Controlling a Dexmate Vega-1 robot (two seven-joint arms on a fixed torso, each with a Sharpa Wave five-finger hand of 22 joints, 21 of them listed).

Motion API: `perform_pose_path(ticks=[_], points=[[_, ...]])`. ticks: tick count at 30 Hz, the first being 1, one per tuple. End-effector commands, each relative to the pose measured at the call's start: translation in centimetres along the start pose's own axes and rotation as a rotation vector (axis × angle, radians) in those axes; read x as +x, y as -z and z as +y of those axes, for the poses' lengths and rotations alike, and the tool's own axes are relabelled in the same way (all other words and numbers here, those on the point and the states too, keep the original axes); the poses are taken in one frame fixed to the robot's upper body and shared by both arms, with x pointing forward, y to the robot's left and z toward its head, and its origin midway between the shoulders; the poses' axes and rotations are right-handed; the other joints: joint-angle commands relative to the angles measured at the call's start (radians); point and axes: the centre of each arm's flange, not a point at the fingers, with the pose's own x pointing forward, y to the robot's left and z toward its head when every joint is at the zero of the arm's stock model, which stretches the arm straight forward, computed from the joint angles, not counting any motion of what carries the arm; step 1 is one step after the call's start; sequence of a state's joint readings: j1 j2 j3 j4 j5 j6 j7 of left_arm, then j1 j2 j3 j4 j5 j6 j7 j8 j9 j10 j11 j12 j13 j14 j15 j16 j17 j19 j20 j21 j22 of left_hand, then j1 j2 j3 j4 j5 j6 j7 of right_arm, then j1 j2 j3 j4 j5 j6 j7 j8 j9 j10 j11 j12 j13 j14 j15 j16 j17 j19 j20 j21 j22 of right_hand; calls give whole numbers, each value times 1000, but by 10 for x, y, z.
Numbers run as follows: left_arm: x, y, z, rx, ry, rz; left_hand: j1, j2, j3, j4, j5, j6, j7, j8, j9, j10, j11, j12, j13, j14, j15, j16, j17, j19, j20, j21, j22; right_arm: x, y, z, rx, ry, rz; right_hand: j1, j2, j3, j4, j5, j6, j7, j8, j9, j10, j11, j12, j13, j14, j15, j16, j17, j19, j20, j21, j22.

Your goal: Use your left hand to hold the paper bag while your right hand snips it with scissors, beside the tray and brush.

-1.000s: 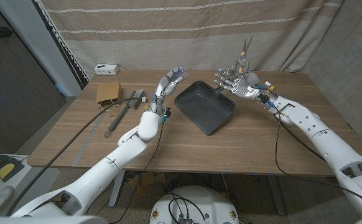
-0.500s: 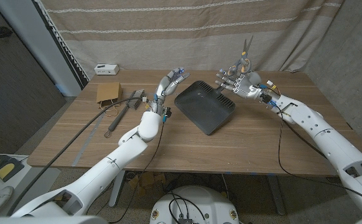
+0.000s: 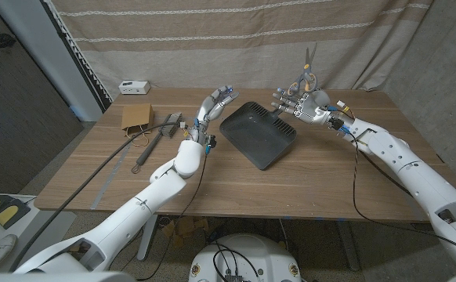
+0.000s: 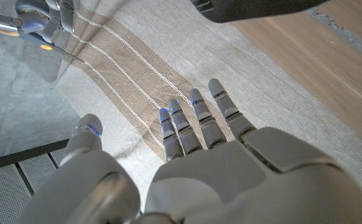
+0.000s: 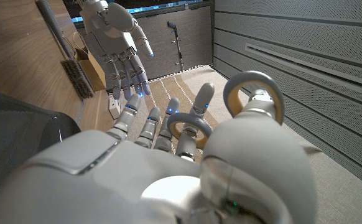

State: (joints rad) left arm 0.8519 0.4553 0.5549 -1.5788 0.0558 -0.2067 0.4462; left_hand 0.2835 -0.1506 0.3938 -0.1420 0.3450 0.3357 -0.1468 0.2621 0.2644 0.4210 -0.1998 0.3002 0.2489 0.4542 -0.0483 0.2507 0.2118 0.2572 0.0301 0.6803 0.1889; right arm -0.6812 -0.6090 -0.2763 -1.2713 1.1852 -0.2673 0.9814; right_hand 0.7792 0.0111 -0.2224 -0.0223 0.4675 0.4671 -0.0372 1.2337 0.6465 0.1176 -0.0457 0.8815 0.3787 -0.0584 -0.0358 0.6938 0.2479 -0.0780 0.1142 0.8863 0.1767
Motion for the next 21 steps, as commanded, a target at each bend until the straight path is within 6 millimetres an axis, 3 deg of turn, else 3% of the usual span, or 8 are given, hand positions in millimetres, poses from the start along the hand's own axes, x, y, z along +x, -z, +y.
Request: perform_pose_path(ticks=[1,8,12,16,21], points=[[-3,1,-1,-8,-6,-2,12,2,-4,-3,-3,-15,-3,-13,-3,17,-2,8,4,11,-132,6,2,10,1,-4,2,1,0,3,2,-3,15,7,26,-1,1,7,-14,4,26,32,45,-32,23,27,12,-33,1,0,7,2,-9,3],[-6,2,0,-10,-7,3,13,2,-4,-3,-3,-21,-8,-18,-8,28,-5,11,6,15,-132,8,3,11,1,-6,2,2,2,5,10,-29,13,3,35,-3,3,8,-38,-2,42,64,29,-23,42,63,9,-31,2,8,6,-8,-19,3],[-7,3,1,-10,-7,7,13,2,-5,-3,-3,-20,-9,-19,-10,29,-3,11,6,15,-132,8,3,12,1,-7,2,2,2,6,-1,-53,13,-14,21,-21,5,2,-62,8,65,106,-34,7,54,110,-21,-8,-11,14,-3,2,-37,4],[-8,5,1,-10,-6,12,13,2,-5,-3,-3,-21,-9,-21,-12,31,-6,11,7,16,-132,8,3,13,1,-7,2,3,2,6,-6,-77,19,-40,2,-42,12,-6,-96,24,46,90,-83,38,51,133,-46,19,-26,14,-13,10,-52,4],[-7,6,2,-10,-7,14,13,2,-6,-3,-4,-22,-9,-22,-14,31,-5,11,7,17,-133,8,3,13,1,-8,2,4,2,6,-17,-78,27,-55,-2,-52,17,-10,-115,41,32,76,-106,56,50,146,-59,36,-36,12,-20,21,-64,3]])
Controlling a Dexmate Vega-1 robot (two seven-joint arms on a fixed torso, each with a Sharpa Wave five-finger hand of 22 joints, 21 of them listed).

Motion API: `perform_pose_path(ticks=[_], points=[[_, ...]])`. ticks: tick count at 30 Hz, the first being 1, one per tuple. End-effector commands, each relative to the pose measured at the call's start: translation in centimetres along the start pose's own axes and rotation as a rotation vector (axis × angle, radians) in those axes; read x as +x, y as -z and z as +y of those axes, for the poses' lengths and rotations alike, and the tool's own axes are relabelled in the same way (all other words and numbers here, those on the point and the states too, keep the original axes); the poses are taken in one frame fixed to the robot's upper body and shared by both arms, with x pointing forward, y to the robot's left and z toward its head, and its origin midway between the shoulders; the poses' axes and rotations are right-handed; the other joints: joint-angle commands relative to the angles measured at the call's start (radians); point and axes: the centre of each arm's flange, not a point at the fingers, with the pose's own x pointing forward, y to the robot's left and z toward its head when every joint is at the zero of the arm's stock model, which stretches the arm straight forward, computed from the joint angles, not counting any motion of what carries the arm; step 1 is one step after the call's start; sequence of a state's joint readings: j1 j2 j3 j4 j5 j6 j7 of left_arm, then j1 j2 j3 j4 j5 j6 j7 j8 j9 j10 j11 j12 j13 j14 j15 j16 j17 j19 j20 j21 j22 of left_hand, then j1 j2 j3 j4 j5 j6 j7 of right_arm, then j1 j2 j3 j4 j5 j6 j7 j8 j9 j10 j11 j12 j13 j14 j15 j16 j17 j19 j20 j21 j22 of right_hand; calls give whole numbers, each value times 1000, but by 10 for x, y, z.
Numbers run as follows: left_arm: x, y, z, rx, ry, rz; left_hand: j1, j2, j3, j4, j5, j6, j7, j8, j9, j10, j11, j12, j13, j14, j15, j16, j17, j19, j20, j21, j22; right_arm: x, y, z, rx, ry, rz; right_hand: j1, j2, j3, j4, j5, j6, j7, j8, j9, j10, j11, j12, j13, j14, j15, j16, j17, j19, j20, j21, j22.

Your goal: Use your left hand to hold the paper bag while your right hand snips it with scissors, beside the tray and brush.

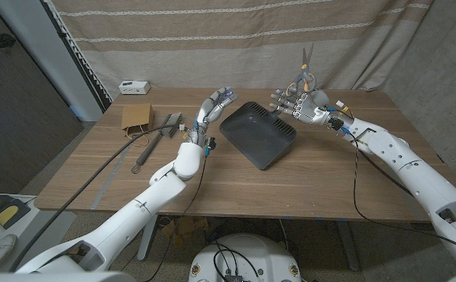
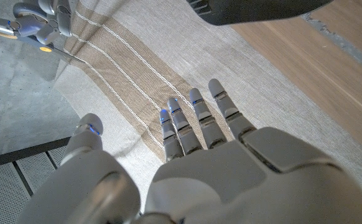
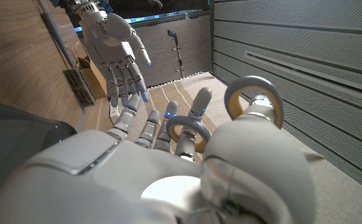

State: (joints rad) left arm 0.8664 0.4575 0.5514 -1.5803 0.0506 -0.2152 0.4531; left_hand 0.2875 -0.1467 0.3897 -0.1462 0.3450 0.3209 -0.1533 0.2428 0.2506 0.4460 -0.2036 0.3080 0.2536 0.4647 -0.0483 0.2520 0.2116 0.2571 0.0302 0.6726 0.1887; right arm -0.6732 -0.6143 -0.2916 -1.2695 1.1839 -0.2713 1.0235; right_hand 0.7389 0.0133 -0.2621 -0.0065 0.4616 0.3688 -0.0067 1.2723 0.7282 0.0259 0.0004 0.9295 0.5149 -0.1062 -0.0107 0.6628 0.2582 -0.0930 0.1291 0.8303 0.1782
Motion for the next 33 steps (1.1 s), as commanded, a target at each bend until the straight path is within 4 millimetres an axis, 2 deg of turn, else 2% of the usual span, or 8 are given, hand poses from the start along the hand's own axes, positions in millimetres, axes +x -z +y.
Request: perform_pose_path(ticks=[1,11,16,33], points=[[-2,3,2,-1,-3,7,9,-2,-2,2,-4,-7,-2,-3,0,7,0,3,3,7,-133,7,4,13,1,-1,2,2,0,1,-19,-33,15,-17,-5,-14,2,-4,-25,12,-11,-8,-16,9,3,12,-13,12,-7,1,-6,6,-10,2],[-2,4,5,0,-17,10,10,-2,-2,2,-4,-6,-3,-5,-5,10,-5,3,4,8,-132,7,4,14,1,-3,2,4,0,0,-46,-36,46,-23,-1,-17,5,-3,-25,14,-20,-23,-17,20,9,23,-16,23,-12,-2,-6,5,-19,1],[-2,4,6,5,-21,11,10,-1,-3,2,-4,-4,-2,-5,-8,11,-3,2,5,8,-133,7,4,15,1,-4,3,3,1,0,-51,-39,53,-25,4,-17,6,-2,-29,20,-19,-21,-13,14,14,29,-9,22,-12,-3,-3,-4,-23,1],[-3,2,18,39,-84,19,11,-1,-5,3,-5,11,4,-3,-14,10,-3,-1,7,9,-131,7,5,15,0,-8,3,-2,3,1,-38,-36,77,-33,13,-19,10,1,-50,28,-17,-8,-23,24,18,44,-14,29,-20,-6,1,-13,-32,2]])
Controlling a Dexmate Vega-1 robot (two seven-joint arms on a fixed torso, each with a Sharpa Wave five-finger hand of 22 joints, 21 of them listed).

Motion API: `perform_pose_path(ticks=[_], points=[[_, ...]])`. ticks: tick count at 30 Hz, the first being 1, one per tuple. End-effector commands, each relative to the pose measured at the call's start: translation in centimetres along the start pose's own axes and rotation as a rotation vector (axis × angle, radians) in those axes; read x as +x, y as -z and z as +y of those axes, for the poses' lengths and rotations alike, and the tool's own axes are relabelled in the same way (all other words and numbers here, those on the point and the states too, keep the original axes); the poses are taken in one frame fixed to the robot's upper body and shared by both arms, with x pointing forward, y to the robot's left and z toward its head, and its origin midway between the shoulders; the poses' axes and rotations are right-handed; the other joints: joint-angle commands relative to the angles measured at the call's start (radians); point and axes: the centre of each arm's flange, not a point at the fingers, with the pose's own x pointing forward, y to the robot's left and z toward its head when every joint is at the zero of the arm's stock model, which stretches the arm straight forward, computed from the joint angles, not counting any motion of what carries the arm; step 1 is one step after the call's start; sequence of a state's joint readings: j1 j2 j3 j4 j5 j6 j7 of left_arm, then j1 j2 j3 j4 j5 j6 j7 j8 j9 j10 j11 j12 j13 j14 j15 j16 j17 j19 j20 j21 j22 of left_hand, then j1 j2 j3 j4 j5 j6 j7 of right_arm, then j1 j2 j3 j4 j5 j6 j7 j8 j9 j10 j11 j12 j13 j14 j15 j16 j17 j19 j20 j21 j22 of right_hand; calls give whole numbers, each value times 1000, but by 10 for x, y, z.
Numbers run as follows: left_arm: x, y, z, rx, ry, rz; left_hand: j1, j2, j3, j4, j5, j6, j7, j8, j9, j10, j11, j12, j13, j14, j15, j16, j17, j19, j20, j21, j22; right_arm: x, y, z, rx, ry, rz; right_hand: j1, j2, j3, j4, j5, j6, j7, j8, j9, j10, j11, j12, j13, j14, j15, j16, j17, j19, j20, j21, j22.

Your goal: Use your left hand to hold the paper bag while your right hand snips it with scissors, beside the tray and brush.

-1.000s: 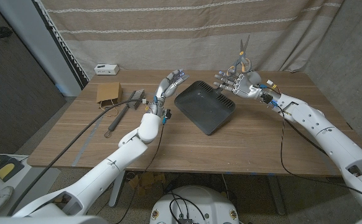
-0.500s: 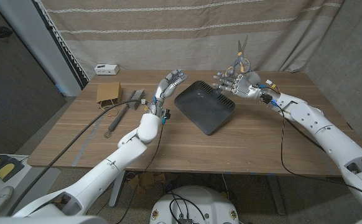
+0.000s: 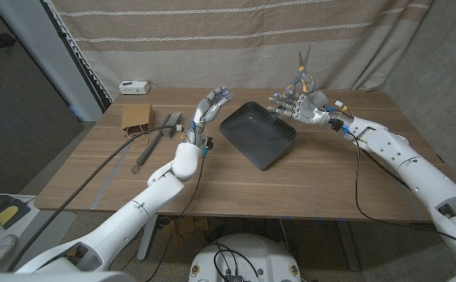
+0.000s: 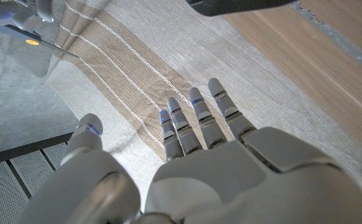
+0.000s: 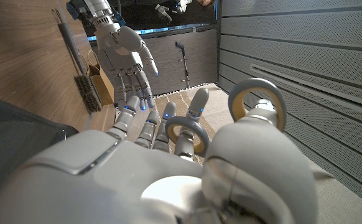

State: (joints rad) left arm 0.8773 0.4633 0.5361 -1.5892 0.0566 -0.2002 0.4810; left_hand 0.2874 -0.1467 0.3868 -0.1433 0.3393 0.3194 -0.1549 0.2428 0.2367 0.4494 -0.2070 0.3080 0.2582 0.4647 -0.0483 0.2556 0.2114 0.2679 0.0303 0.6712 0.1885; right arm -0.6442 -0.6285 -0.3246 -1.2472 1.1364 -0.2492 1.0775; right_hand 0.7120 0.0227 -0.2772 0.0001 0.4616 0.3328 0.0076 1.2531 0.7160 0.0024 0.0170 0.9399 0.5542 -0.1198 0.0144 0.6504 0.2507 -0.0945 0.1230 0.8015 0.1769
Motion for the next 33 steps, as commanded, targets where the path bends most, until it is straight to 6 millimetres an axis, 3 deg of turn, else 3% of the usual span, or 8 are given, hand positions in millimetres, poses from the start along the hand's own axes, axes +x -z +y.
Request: perform_pose_path(ticks=[1,12,33], points=[[0,-1,10,30,-56,7,11,-1,-2,0,1,15,8,-2,0,6,1,-1,3,9,-132,3,5,6,-3,-6,3,-4,3,1,6,0,23,-7,4,-4,4,1,-15,14,3,5,0,7,8,5,0,4,-7,2,3,-7,-4,3],[-5,-4,22,50,-126,22,10,0,-3,1,0,29,17,1,-4,13,2,0,5,18,-132,6,6,9,-5,-8,4,-8,6,3,11,3,38,-11,6,-6,6,2,-21,14,6,13,-1,8,12,13,-1,5,-11,0,3,-9,-11,3],[-12,-13,21,34,-189,29,9,0,-7,2,-1,41,43,1,-11,23,9,0,8,18,-133,6,7,10,-7,-14,5,-12,10,5,93,0,119,-18,12,-8,8,5,-24,15,7,12,-6,11,16,26,1,5,-17,-4,1,-14,-24,3]])
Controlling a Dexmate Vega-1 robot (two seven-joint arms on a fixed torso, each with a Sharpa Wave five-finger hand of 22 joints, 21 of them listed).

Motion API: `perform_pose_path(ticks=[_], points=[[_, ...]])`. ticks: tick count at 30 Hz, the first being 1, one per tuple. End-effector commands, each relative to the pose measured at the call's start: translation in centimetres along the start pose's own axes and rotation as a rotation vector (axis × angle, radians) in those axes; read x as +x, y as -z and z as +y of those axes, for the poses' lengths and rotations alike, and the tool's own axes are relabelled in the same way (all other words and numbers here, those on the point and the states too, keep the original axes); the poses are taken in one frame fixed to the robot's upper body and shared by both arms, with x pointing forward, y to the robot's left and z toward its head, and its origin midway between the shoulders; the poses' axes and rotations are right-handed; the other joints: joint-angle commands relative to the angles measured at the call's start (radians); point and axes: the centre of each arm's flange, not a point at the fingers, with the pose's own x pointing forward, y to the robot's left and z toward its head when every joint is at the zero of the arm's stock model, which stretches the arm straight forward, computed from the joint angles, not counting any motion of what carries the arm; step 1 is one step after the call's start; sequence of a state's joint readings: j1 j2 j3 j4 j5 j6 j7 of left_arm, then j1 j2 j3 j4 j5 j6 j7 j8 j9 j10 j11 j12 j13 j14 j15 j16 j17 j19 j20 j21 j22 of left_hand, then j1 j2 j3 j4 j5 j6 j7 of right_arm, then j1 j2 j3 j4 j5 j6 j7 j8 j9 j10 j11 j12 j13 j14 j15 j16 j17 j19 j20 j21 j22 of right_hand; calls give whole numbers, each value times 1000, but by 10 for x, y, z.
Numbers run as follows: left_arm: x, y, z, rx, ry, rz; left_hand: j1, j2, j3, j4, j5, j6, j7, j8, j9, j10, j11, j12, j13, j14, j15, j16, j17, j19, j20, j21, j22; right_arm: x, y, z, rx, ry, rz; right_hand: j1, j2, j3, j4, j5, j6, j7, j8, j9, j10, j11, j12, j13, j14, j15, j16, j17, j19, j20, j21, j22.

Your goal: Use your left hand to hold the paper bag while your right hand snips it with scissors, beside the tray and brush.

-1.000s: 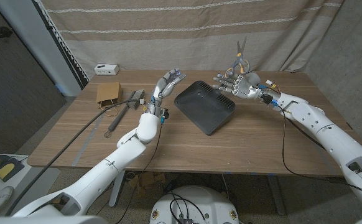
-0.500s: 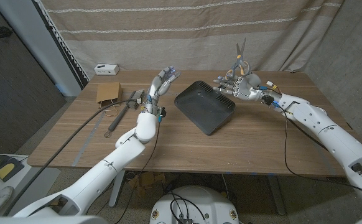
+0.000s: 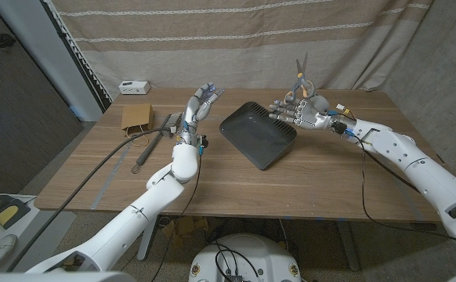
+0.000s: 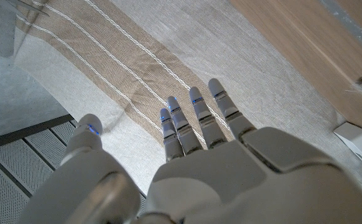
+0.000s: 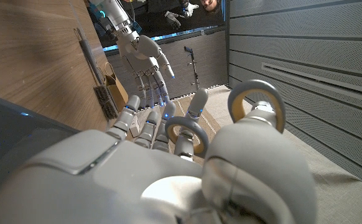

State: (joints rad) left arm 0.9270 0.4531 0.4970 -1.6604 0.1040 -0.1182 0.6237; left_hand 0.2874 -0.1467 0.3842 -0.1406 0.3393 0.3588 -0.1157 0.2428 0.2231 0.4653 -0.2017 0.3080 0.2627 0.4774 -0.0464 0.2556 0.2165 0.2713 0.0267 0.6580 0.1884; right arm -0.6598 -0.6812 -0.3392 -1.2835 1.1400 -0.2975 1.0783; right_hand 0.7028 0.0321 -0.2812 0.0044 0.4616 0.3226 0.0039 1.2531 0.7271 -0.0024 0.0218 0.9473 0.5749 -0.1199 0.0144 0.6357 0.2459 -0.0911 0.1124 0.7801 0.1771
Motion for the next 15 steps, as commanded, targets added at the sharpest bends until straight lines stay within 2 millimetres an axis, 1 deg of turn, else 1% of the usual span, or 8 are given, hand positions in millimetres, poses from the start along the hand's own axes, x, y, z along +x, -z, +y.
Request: perform_pose_path(ticks=[1,7,11,13,15], points=[[-2,-10,2,-10,-34,-1,9,1,-4,0,-1,2,4,1,2,8,5,0,3,5,-135,6,2,6,-3,-1,5,-1,5,0,77,-2,52,-8,2,-4,3,5,-14,17,6,0,-1,7,9,5,1,5,-2,1,-3,-3,-3,3],[2,-18,5,-4,-51,-26,9,1,-5,0,-2,2,5,0,1,10,3,-1,4,6,-134,6,2,7,-4,-2,5,-3,4,2,85,3,60,-8,4,-4,3,6,-13,17,1,-10,-3,7,10,9,0,4,-4,0,-2,-4,-7,3],[1,-21,9,15,-60,-33,9,1,-5,0,-2,3,4,0,-1,13,7,0,5,9,-136,7,2,6,-4,-4,5,-9,10,3,113,26,62,-8,6,-4,3,7,-19,16,-5,-17,-8,7,9,11,-2,6,-7,-1,-5,-4,-10,3],[-1,-22,10,23,-62,-30,9,1,-6,0,-2,3,4,-1,-1,14,7,0,5,9,-136,7,2,7,-3,-4,5,-12,14,3,127,39,65,-8,7,-4,2,7,-19,16,-6,-19,-11,12,9,13,-3,7,-8,-1,-5,-4,-12,3],[-3,-23,12,26,-61,-23,9,1,-6,0,-2,3,5,-1,-2,13,5,-1,5,9,-136,7,2,7,-3,-4,5,-14,16,4,129,50,69,-9,7,-4,2,8,-18,17,-6,-20,-11,11,9,15,-3,8,-9,-2,-5,-4,-14,3]])
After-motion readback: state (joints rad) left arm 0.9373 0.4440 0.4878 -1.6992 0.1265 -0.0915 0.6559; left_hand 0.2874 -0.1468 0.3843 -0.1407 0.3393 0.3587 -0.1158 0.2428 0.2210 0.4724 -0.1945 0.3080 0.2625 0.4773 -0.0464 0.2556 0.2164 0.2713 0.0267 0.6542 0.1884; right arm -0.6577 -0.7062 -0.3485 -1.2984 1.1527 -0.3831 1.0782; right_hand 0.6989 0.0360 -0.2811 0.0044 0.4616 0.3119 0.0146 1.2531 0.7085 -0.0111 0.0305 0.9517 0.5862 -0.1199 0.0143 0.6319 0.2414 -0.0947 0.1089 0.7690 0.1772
